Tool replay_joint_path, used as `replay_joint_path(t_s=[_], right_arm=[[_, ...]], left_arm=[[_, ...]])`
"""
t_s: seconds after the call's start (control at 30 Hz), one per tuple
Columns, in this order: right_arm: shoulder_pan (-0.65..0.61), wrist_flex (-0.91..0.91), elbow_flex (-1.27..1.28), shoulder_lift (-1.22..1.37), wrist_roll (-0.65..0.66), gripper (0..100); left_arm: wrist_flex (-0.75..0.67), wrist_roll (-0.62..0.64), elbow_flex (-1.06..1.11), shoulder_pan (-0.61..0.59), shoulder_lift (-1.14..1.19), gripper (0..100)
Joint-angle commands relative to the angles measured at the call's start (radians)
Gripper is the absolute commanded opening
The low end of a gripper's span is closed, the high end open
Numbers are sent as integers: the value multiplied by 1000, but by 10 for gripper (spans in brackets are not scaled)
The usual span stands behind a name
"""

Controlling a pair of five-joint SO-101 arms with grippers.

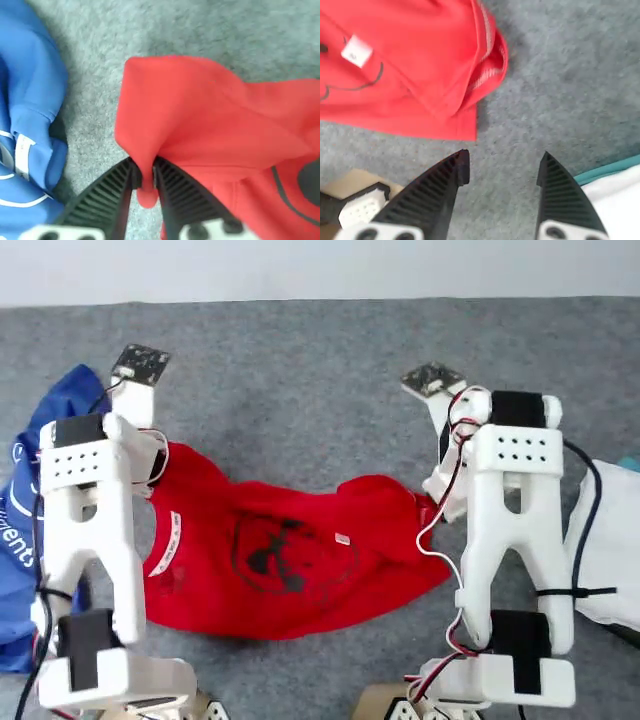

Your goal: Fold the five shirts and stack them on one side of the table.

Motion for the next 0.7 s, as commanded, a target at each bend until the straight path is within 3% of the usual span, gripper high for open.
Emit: replay_joint_path(t_s=[0.0,0.33,0.67], right_arm=[[-12,42,114,-97,81,229],[-179,19,368,-236,379,232],[-272,-202,460,-234,466,232]], left_arm=[[-38,14,-4,-6,37,7],[-117,11,-5,-2,161,7],[-117,6,-5,-2,173,7]])
